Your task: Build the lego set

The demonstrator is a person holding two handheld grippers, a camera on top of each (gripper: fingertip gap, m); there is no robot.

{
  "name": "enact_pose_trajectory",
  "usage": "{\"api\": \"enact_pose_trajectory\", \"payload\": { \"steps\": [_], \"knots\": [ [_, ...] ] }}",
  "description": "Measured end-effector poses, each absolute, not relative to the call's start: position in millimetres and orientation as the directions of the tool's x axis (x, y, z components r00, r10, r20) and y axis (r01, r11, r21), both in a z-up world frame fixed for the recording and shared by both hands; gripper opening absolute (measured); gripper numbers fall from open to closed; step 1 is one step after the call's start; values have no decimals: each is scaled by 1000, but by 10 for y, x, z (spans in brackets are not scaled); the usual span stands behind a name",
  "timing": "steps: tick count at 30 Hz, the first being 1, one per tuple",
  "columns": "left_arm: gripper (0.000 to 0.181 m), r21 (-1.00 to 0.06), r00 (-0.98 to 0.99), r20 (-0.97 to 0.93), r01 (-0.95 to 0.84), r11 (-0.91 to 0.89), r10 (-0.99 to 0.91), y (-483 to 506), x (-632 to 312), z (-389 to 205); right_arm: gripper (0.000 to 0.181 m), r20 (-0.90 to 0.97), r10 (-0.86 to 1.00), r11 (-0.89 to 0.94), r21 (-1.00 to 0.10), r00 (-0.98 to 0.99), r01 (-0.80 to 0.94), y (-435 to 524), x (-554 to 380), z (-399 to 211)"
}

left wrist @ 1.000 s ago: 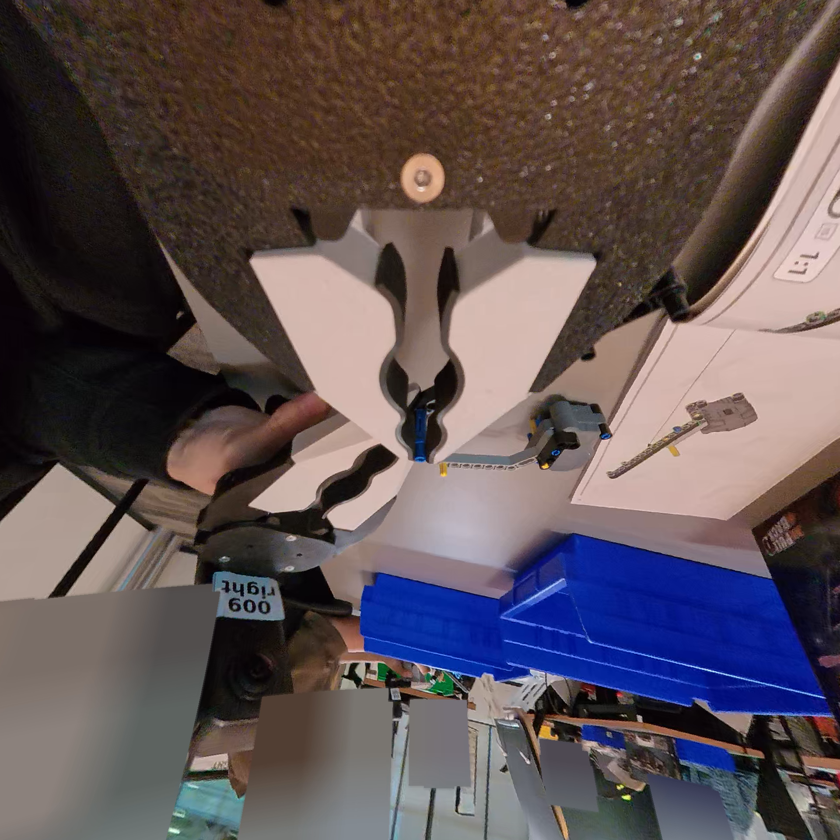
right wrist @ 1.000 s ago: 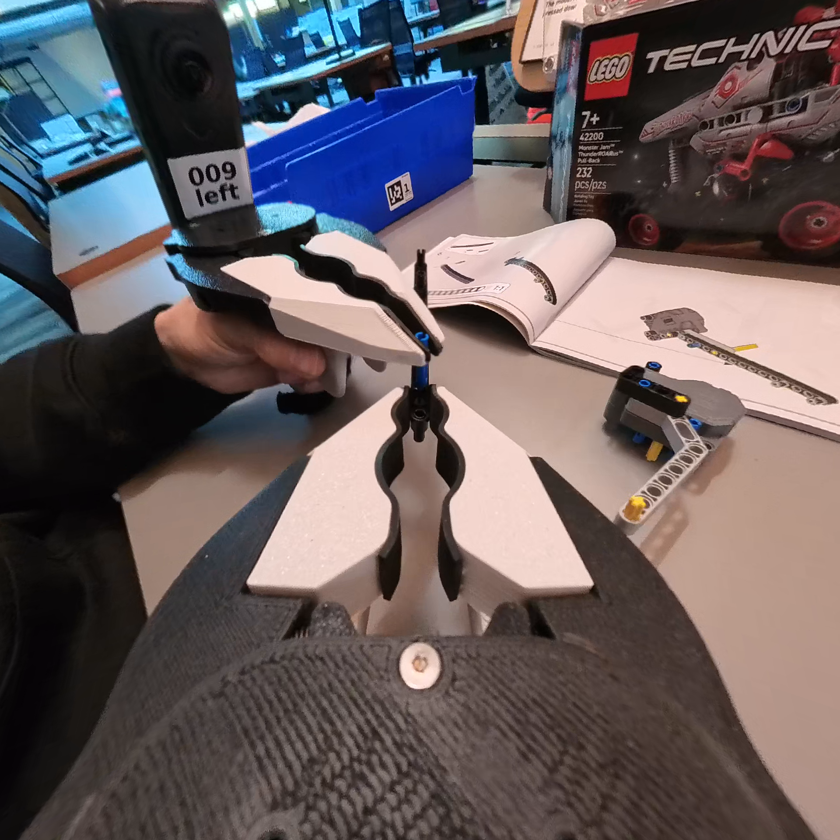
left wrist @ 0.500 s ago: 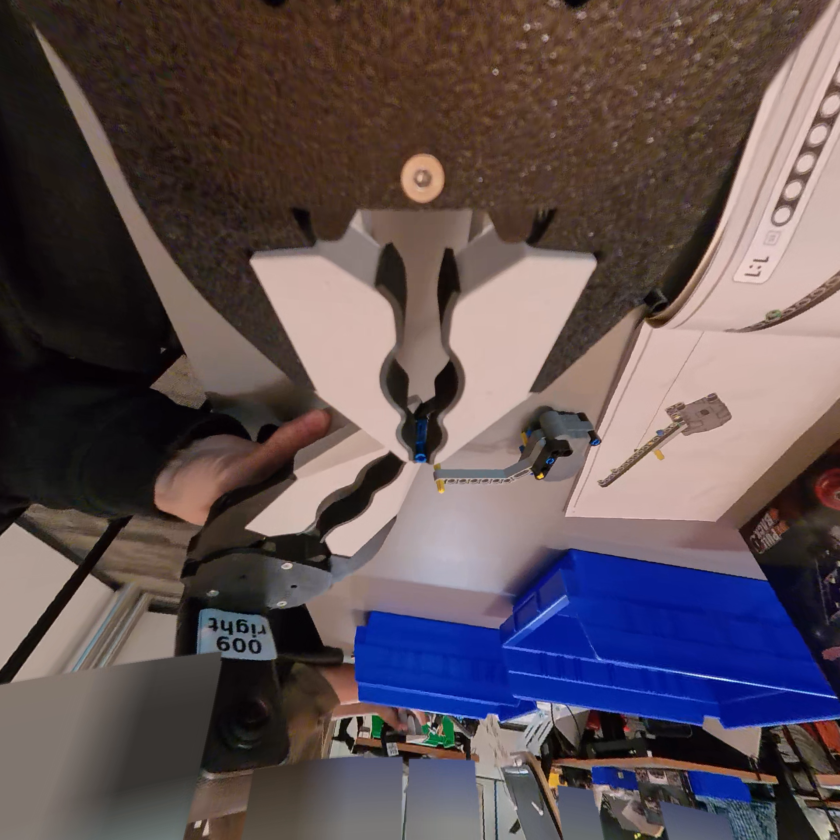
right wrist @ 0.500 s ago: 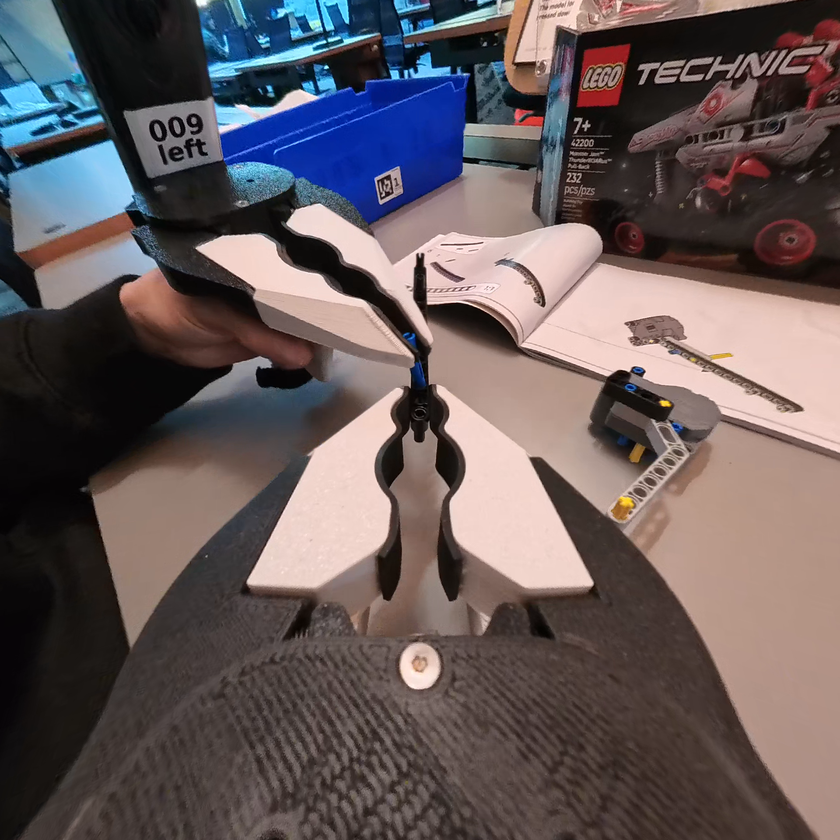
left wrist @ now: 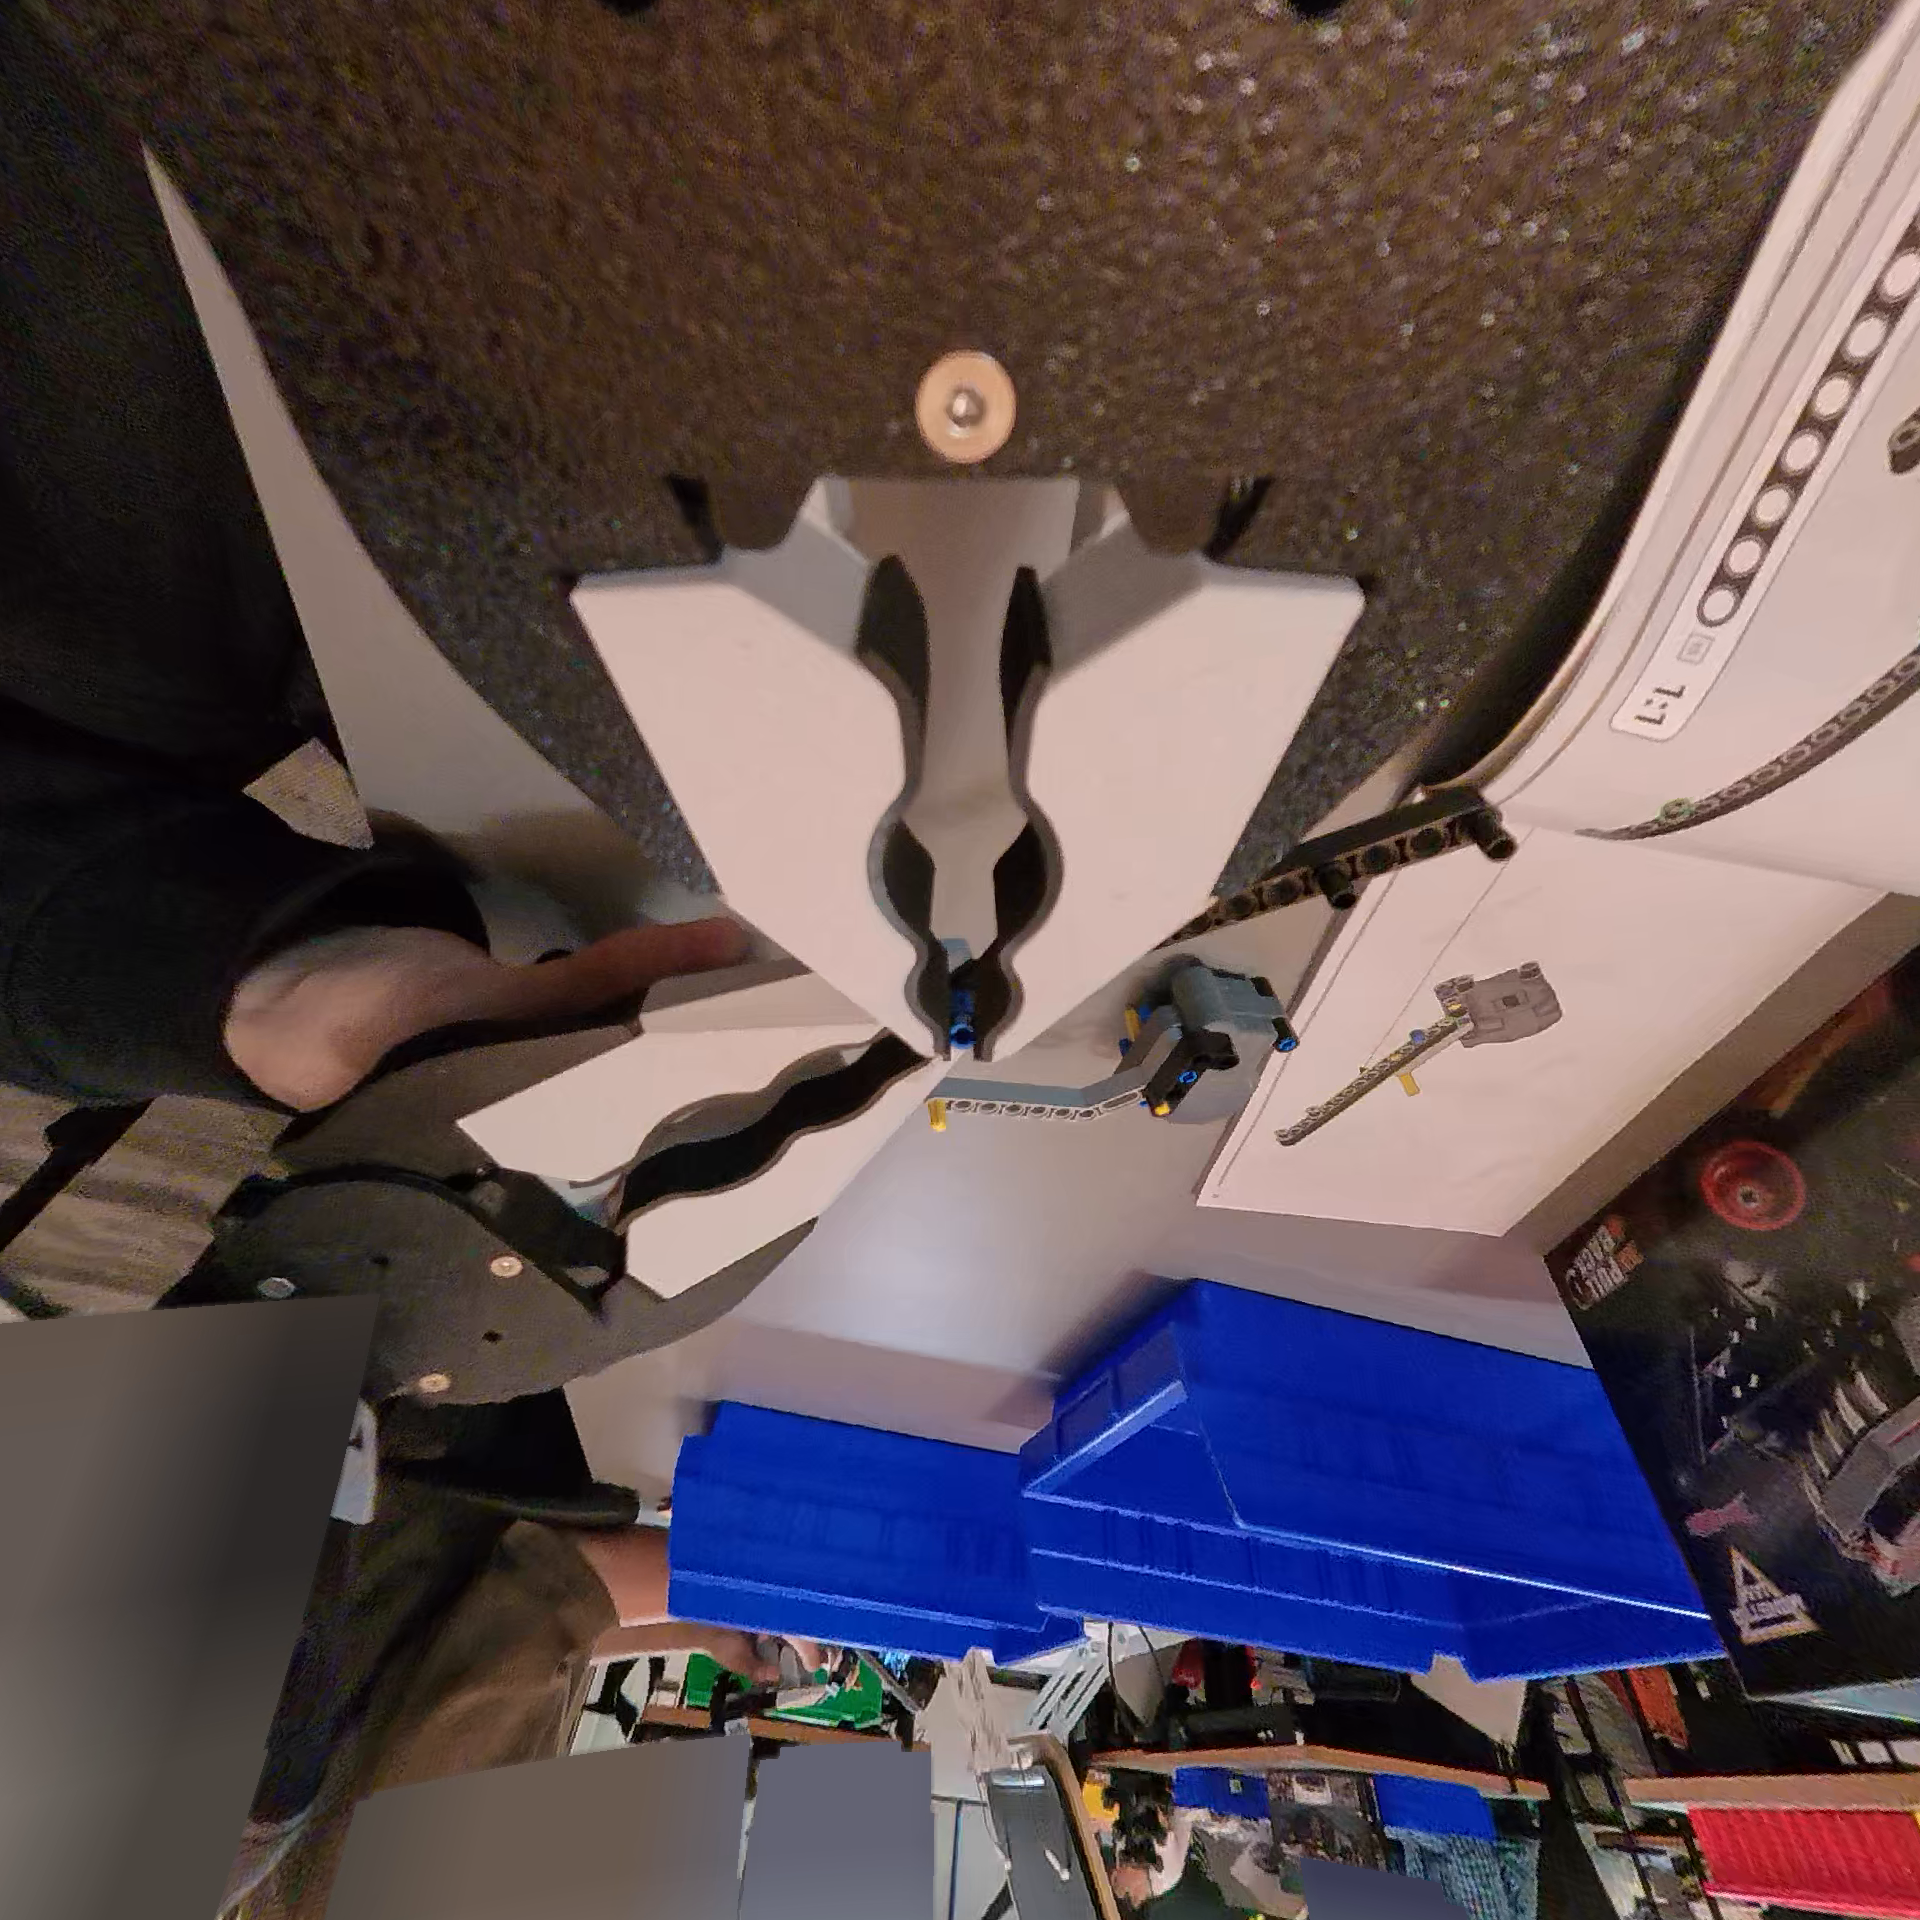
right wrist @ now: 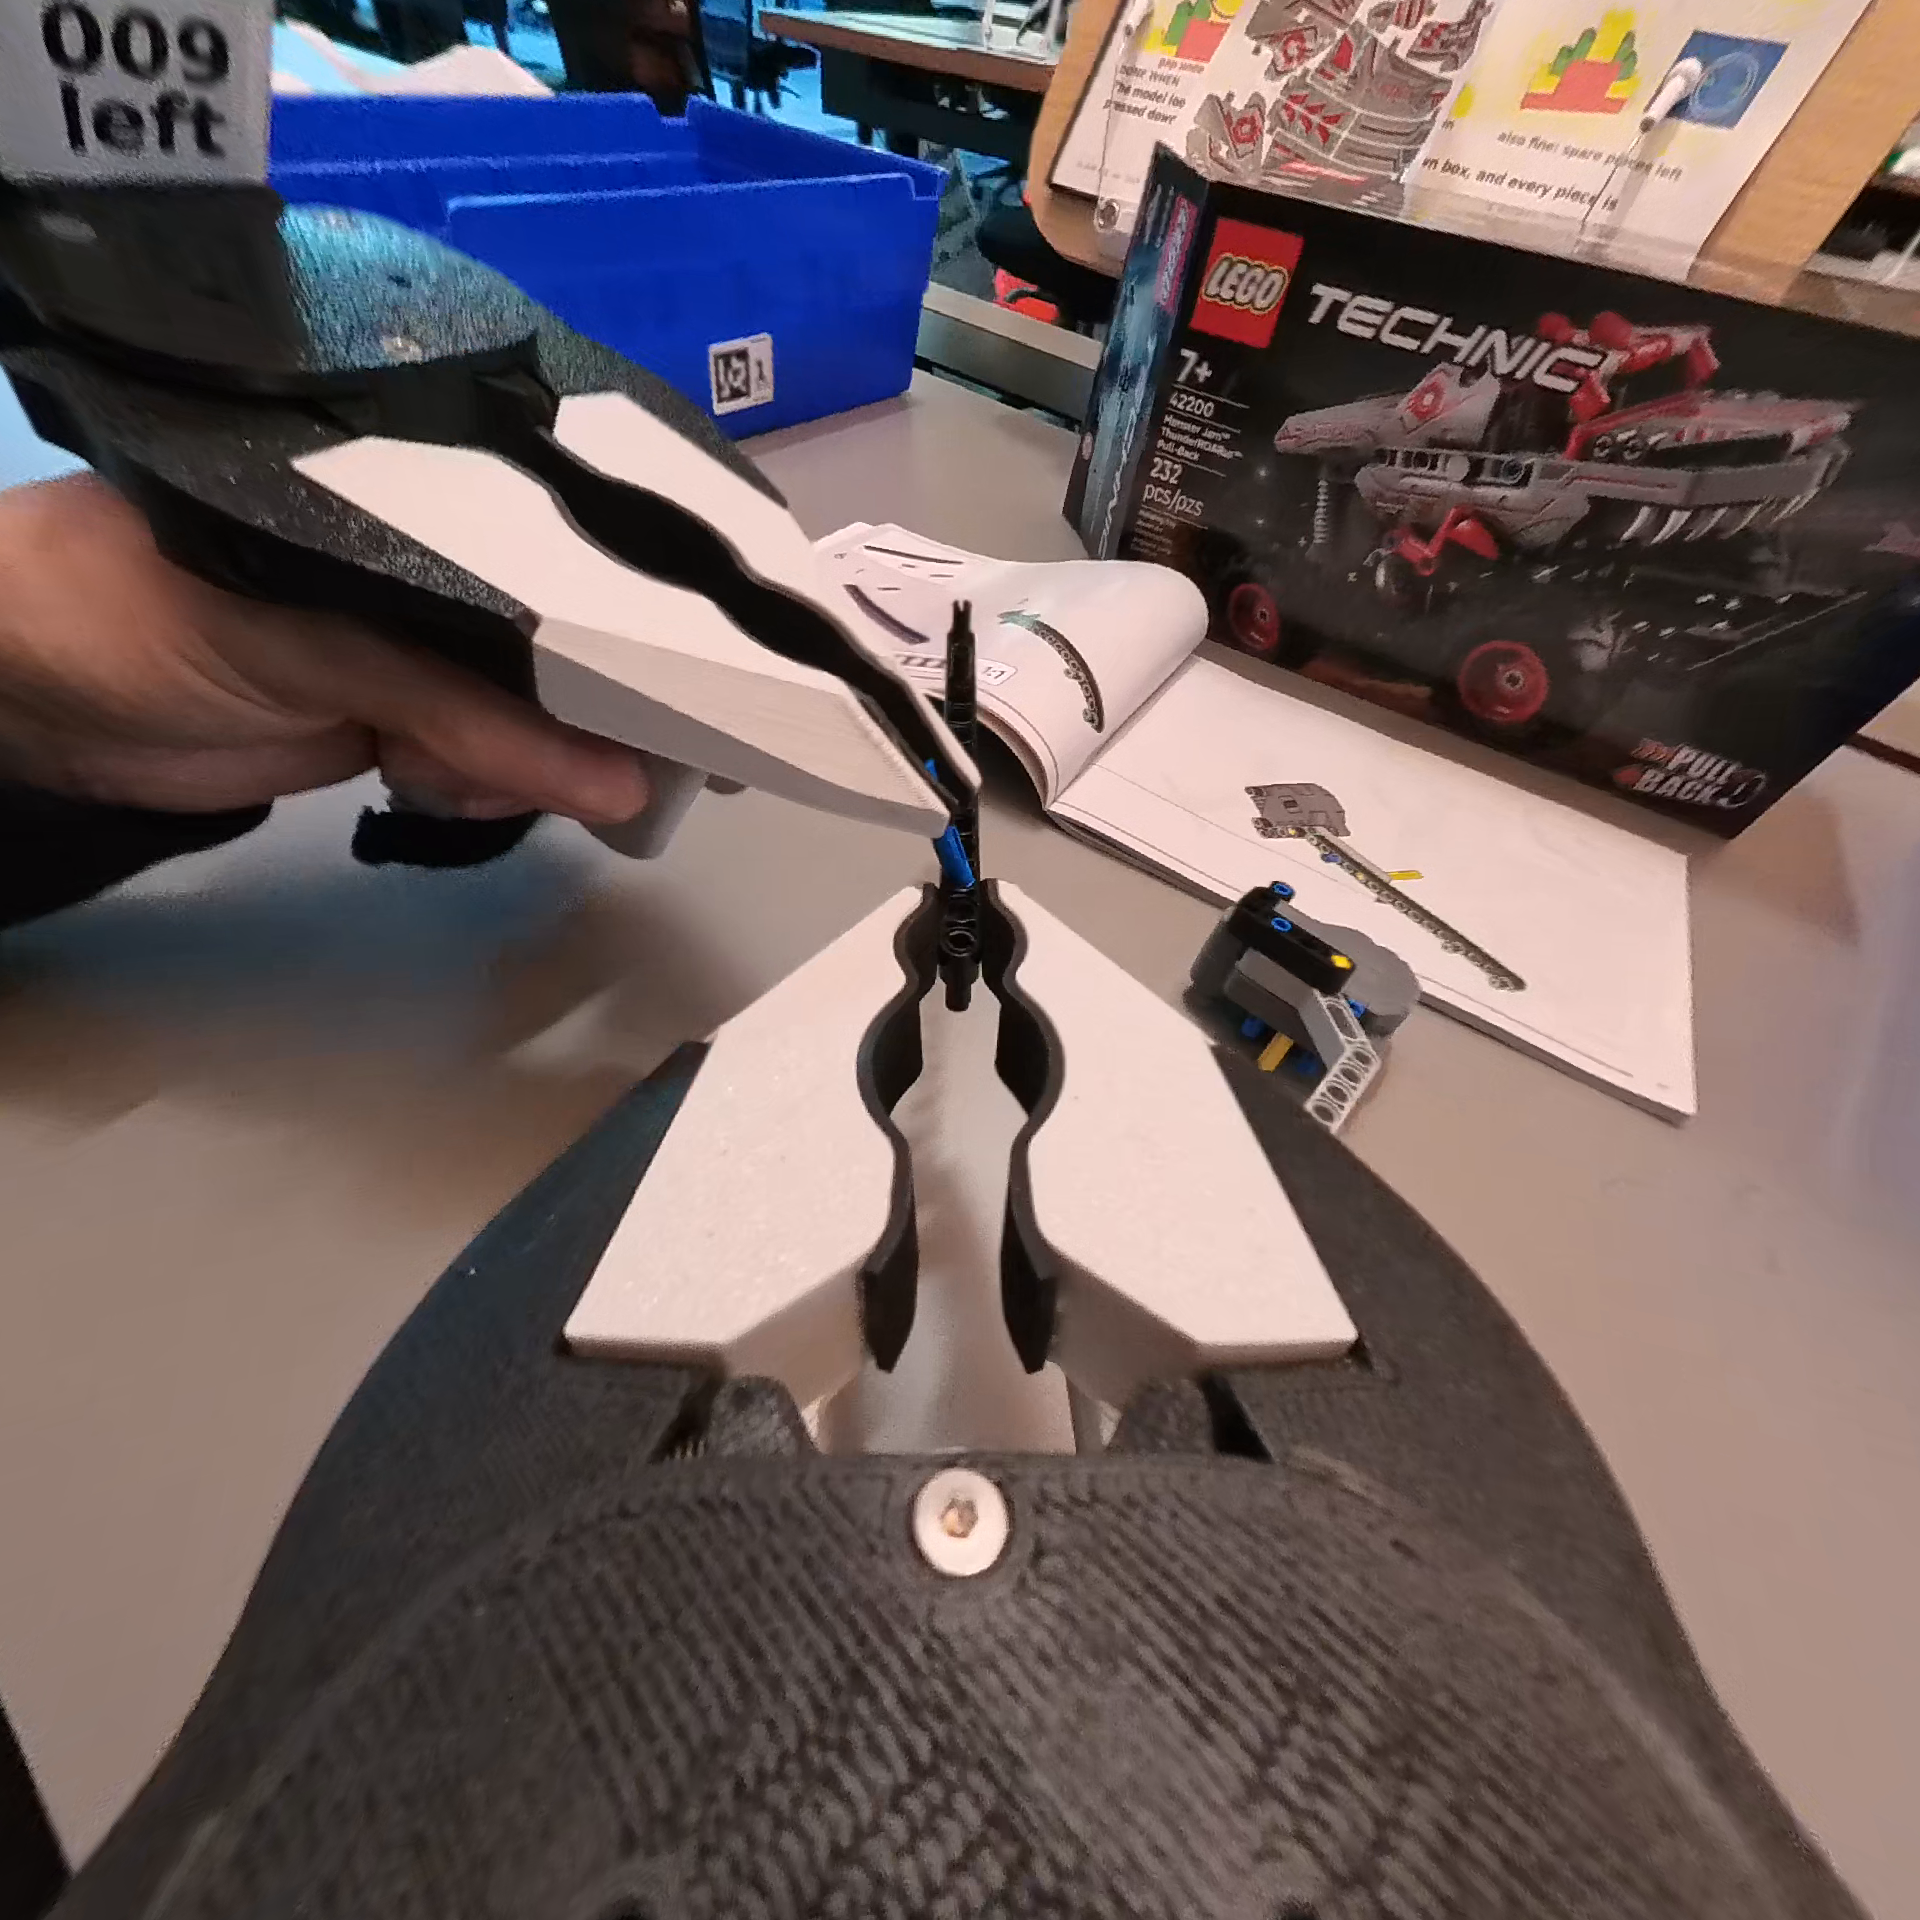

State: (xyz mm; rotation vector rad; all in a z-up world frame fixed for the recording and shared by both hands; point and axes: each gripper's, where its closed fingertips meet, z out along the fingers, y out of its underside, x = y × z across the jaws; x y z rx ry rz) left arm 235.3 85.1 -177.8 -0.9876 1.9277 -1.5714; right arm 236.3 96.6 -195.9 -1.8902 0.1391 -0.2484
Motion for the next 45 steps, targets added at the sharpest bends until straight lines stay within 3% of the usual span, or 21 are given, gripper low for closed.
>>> {"api": "enact_pose_trajectory", "payload": {
  "steps": [1,12,20,28,38,45],
  "knots": [
    [2,-964,-637,71,-241,110,-767,849,2351,-1780,5,126,-220,-340,-940,967,45,965,2364,-1963],
    [2,-967,-620,10,-205,149,-784,834,2336,-1646,5,518,-271,-436,-817,811,376,959,2389,-1825],
    [2,-977,-577,6,-177,118,-817,845,2360,-1653,5,454,-323,-415,-856,830,307,960,2412,-1840],
    [2,-993,-565,-60,-51,107,-823,838,2323,-1541,5,613,-368,-446,-776,699,446,929,2417,-1702],
    [2,-978,-569,-118,-74,194,-814,868,2297,-1592,5,621,-363,-432,-773,695,465,929,2404,-1666],
    [2,-921,-537,-144,-234,311,-831,880,2305,-1700,5,666,-339,-465,-733,664,497,934,2417,-1743]
  ]
}}
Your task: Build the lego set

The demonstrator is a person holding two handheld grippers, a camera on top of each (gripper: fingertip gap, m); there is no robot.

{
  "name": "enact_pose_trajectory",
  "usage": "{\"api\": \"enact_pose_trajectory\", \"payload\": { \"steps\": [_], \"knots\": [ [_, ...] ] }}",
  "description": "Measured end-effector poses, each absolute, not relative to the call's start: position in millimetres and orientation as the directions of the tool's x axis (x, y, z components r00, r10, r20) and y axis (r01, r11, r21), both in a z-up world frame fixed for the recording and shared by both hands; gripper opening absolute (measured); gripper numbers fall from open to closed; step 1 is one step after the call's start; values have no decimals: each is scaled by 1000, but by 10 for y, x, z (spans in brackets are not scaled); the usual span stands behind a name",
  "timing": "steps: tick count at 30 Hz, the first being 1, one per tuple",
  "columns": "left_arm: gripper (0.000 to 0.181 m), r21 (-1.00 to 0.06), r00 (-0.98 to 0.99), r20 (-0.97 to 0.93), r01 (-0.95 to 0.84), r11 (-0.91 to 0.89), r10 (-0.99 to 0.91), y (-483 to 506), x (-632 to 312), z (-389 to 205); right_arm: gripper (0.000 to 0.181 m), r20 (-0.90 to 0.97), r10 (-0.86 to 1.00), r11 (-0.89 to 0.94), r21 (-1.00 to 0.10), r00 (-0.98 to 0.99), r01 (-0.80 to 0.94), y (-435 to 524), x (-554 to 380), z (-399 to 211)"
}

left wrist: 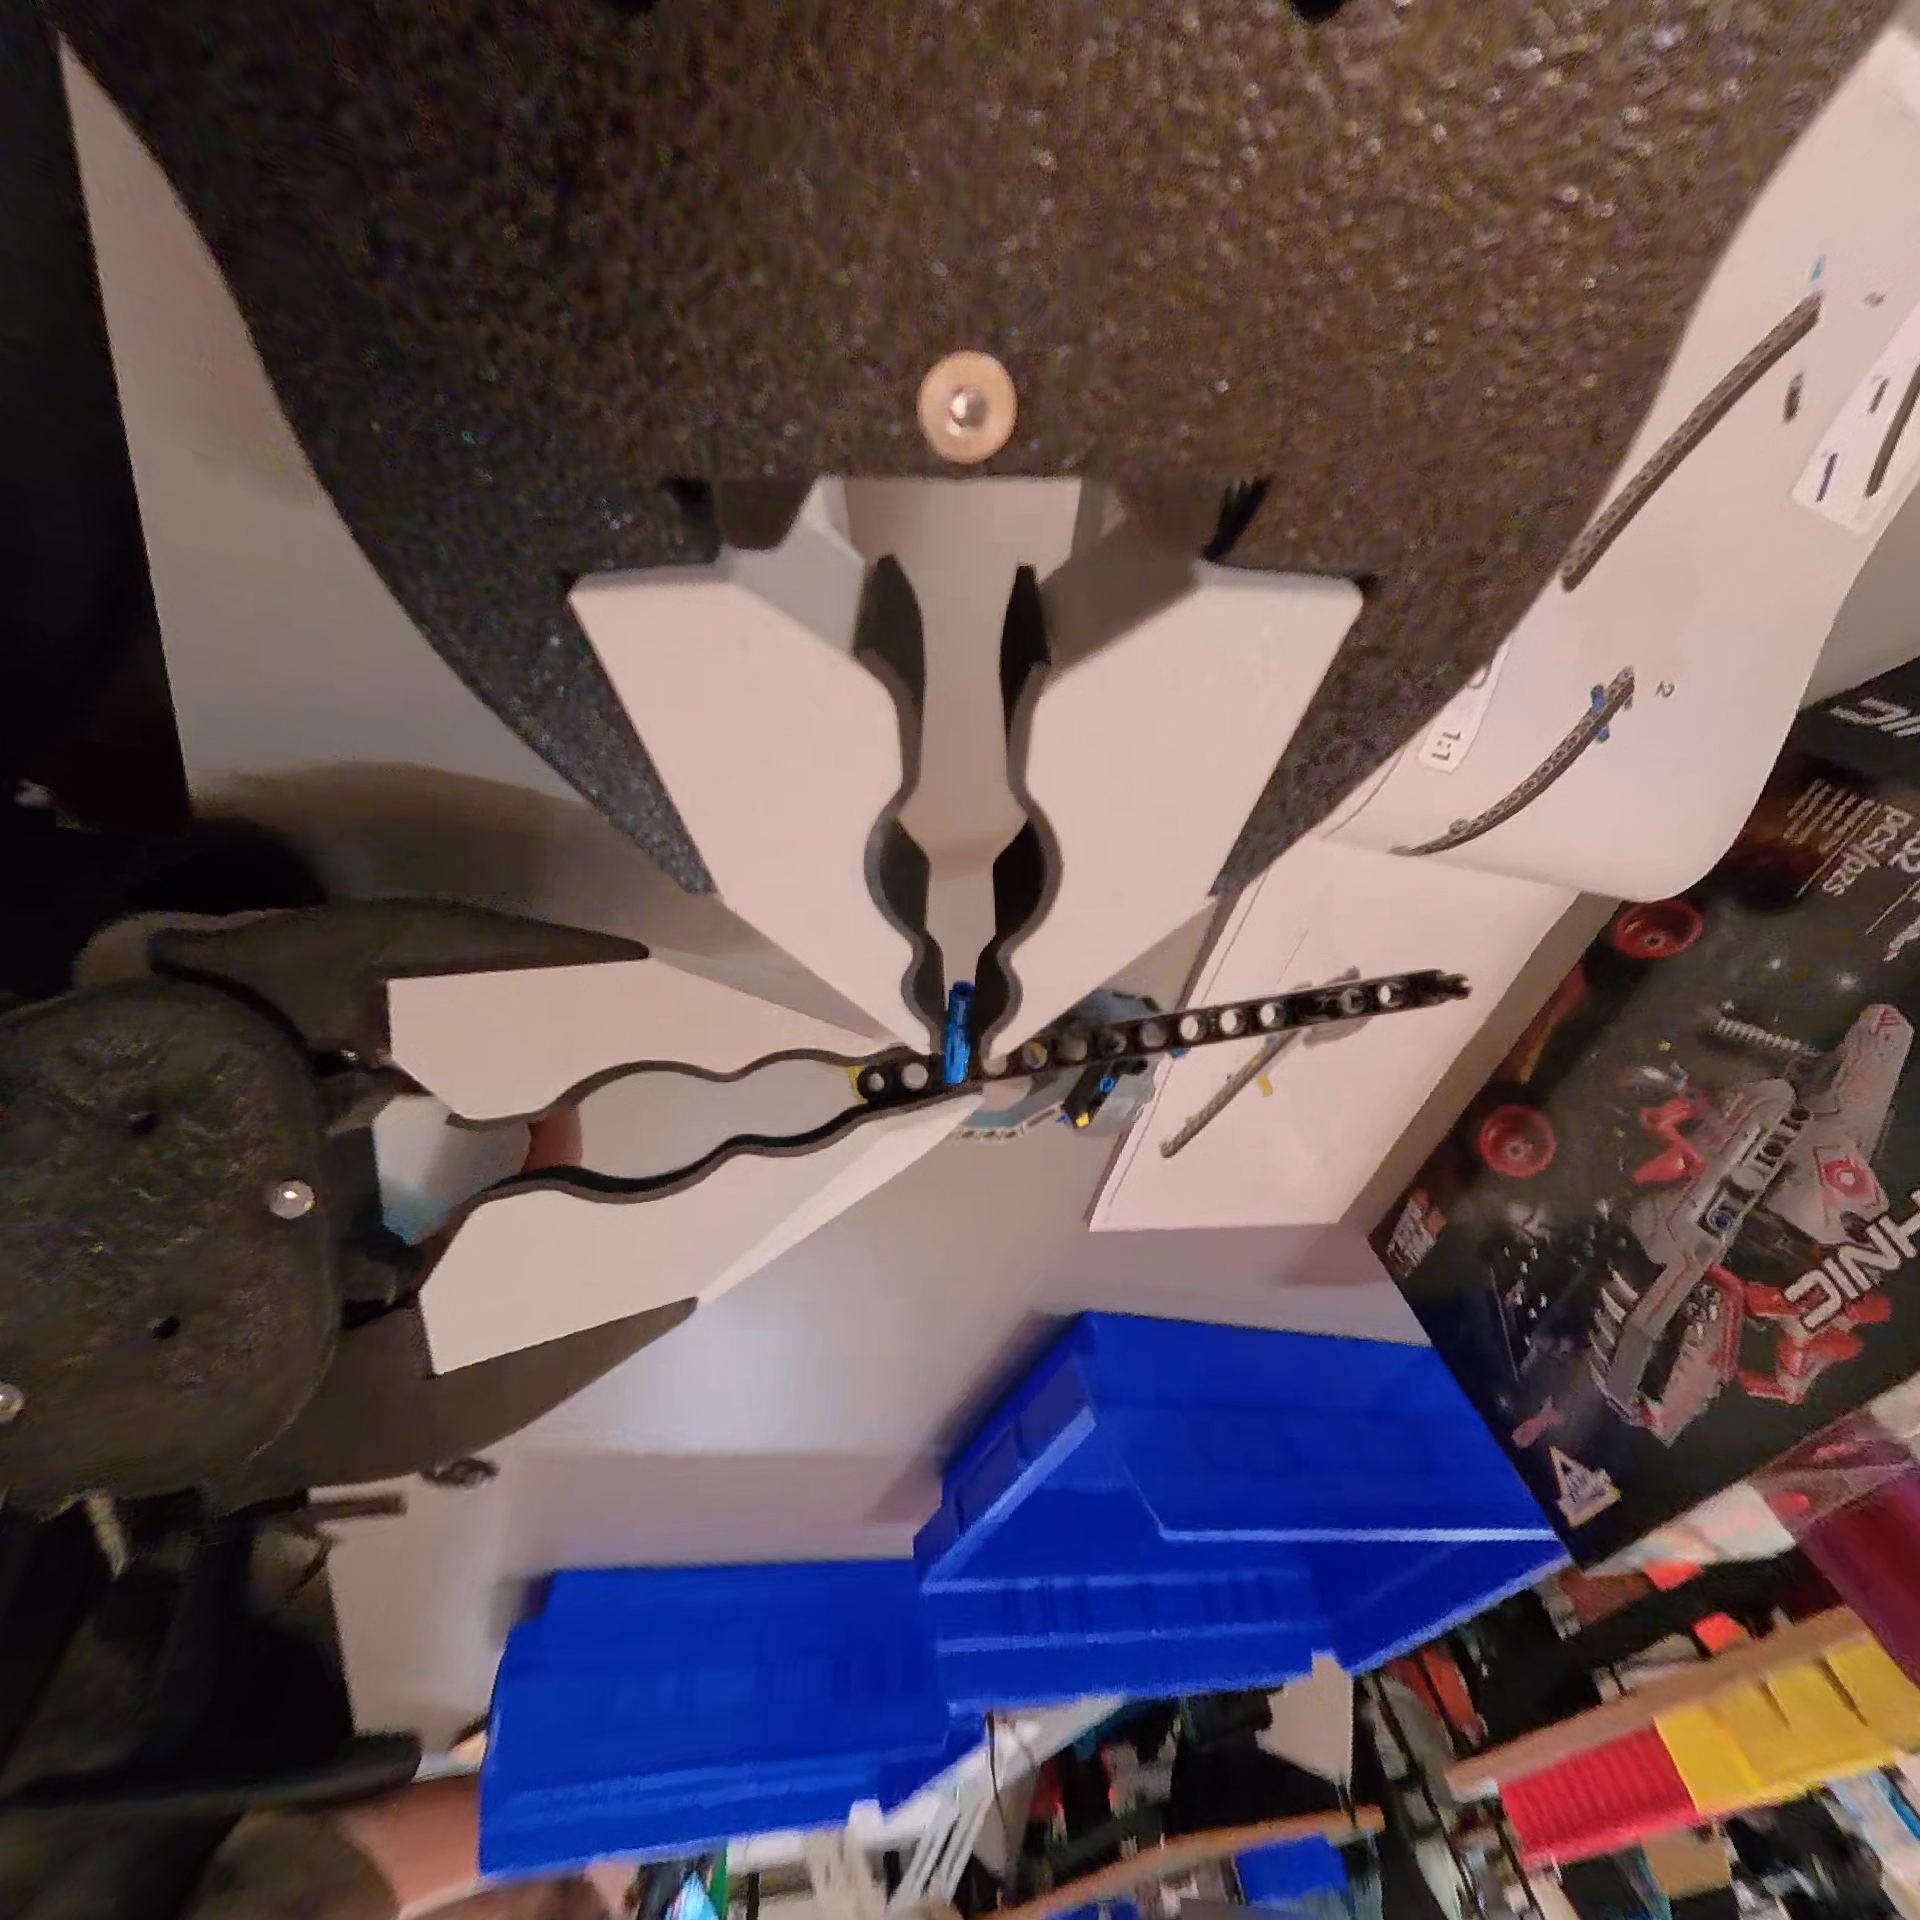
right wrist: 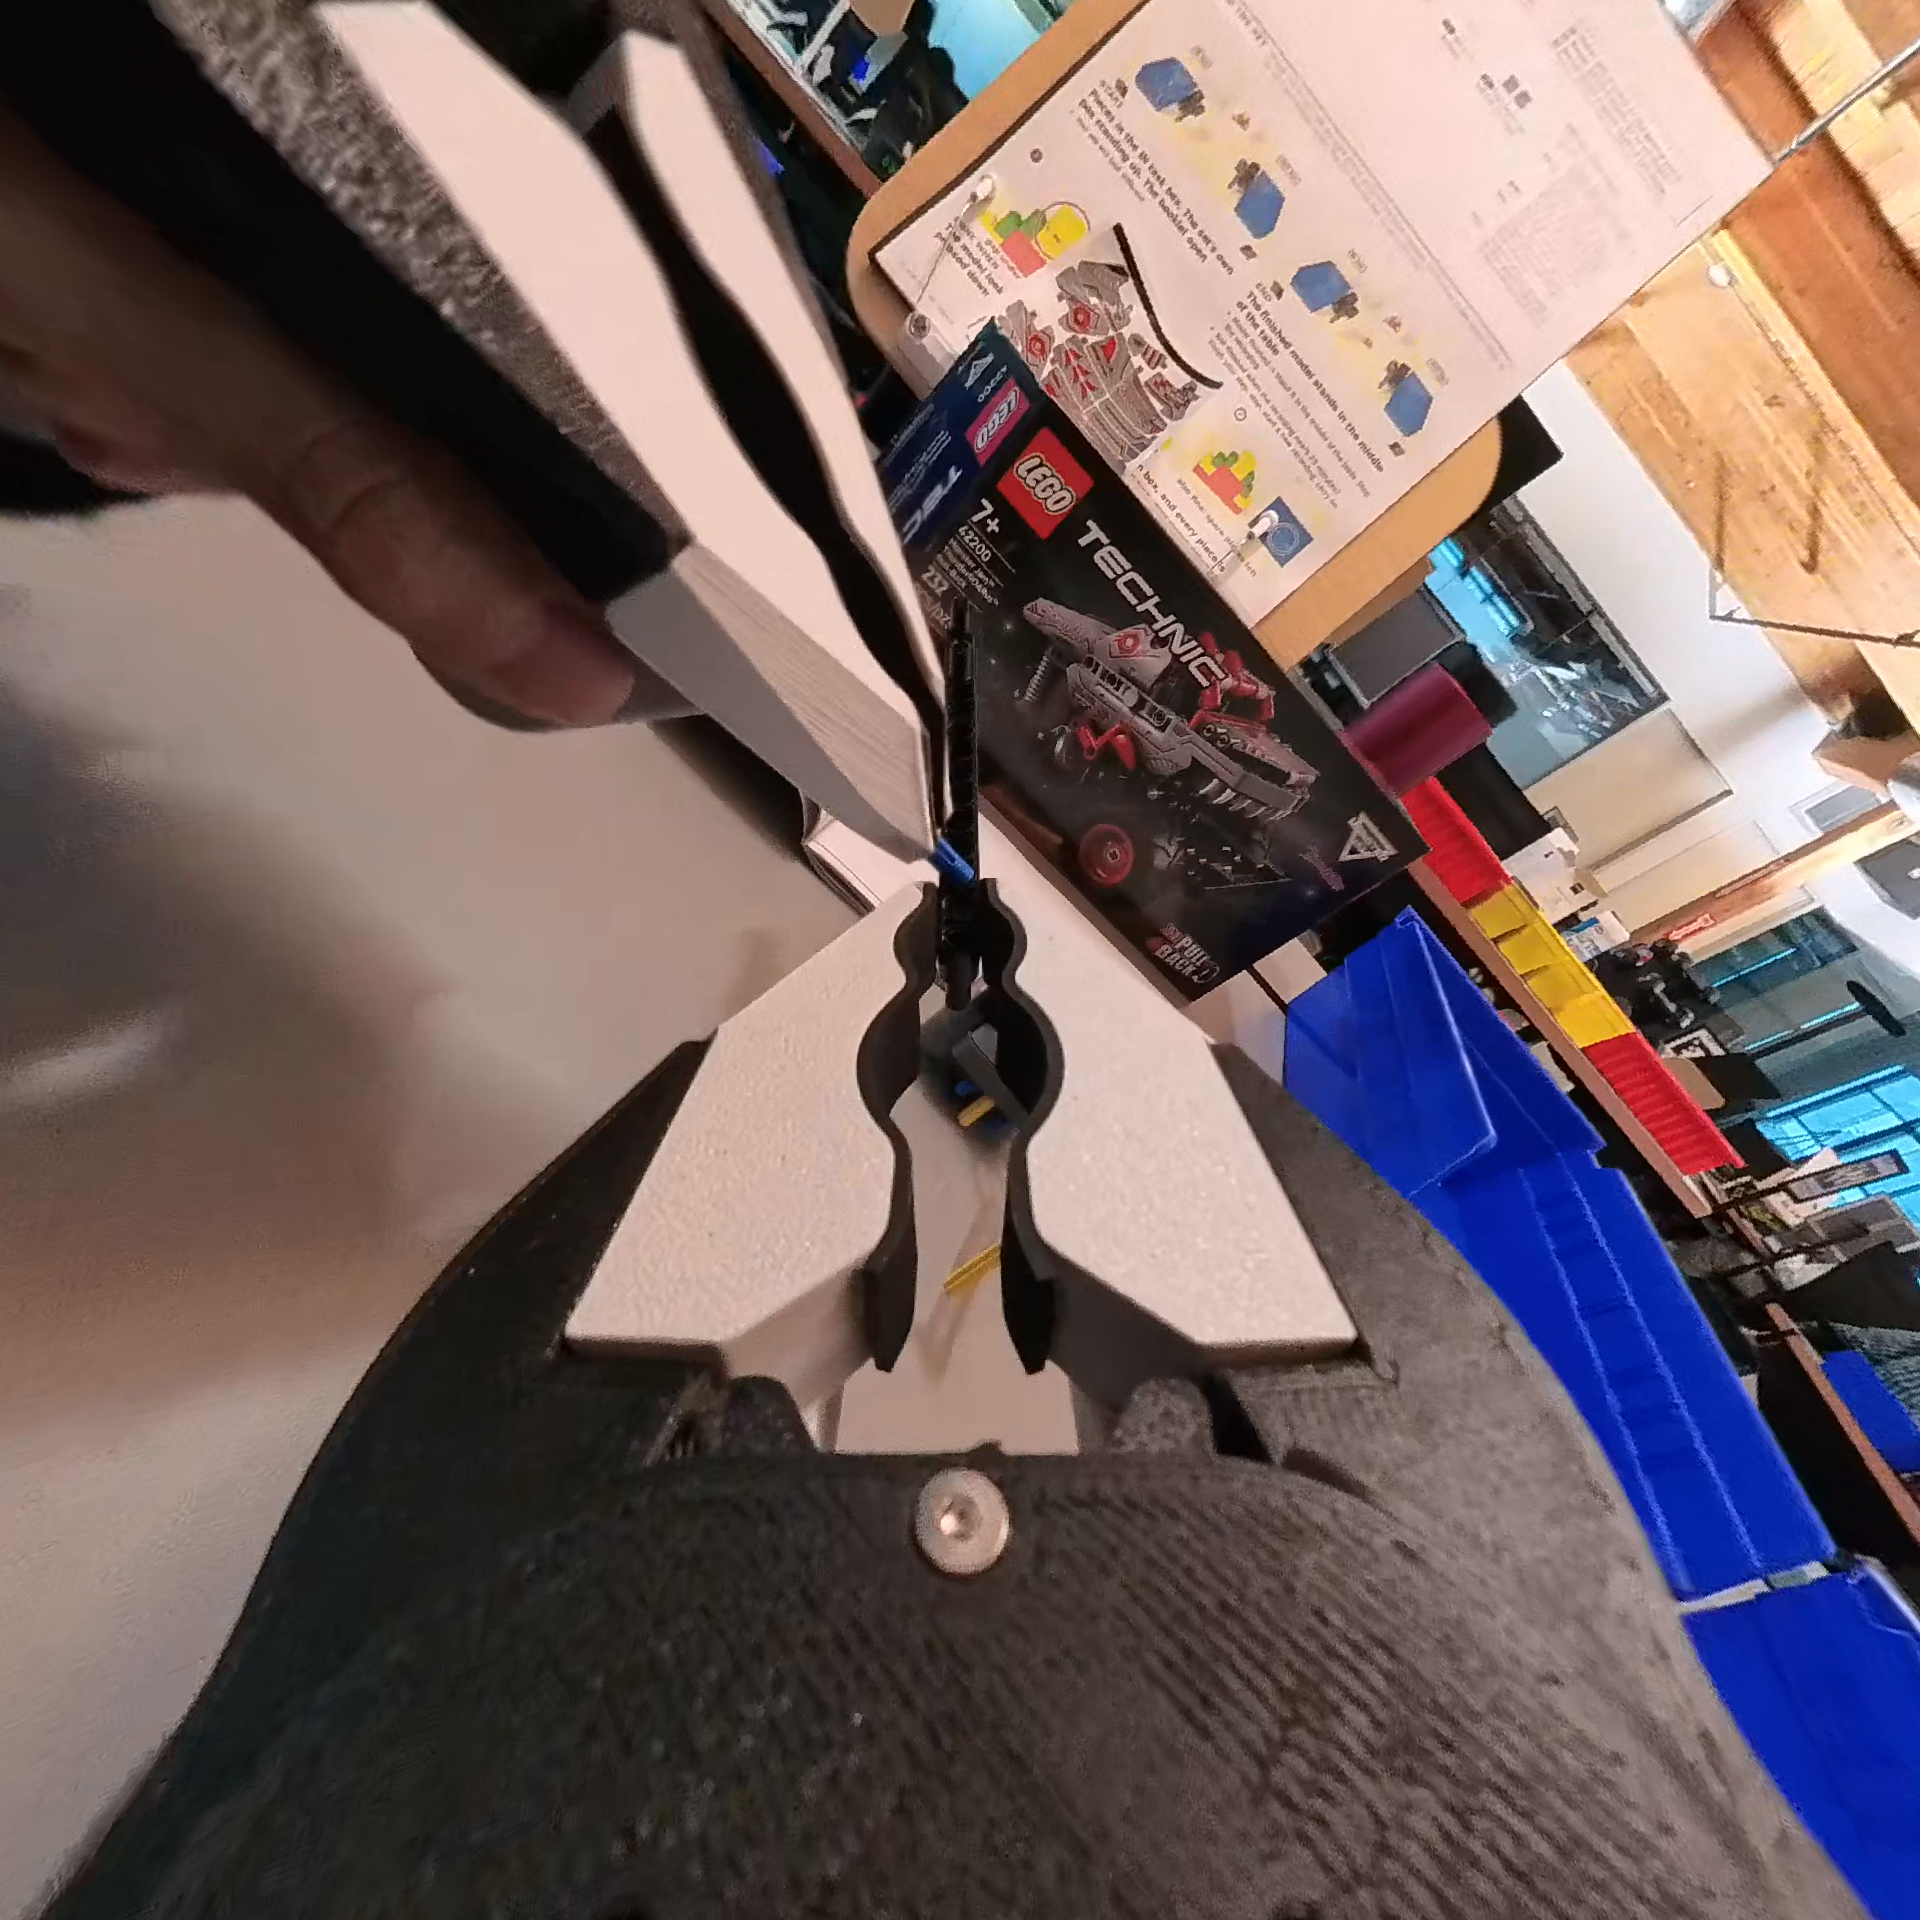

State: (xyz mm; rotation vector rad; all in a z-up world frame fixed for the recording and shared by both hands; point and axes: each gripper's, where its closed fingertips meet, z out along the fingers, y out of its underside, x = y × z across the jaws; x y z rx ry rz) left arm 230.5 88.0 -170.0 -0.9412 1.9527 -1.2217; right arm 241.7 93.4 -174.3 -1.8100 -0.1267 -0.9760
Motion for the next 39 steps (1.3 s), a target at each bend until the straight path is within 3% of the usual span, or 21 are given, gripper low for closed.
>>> {"api": "enact_pose_trajectory", "payload": {
  "steps": [4,10,19,34,39],
  "knots": [
    [2,-859,-540,-165,-333,390,-825,908,2276,-1789,5,747,-283,-511,-649,602,564,956,2393,-1807],
    [2,-688,-564,-360,-377,620,-743,1020,2195,-1996,5,815,-149,-563,-536,561,629,1039,2296,-1994],
    [1,-728,-577,-170,-472,497,-799,1108,2095,-2388,5,839,34,-609,-414,543,677,1139,2196,-2387],
    [2,-715,-594,-152,-486,503,-790,1166,2057,-2411,5,698,3,-571,-587,716,574,1130,2189,-2448],
    [1,-580,-634,-269,-494,648,-725,1337,1954,-2601,5,597,-20,-547,-678,802,491,1076,2223,-2395]
  ]
}}
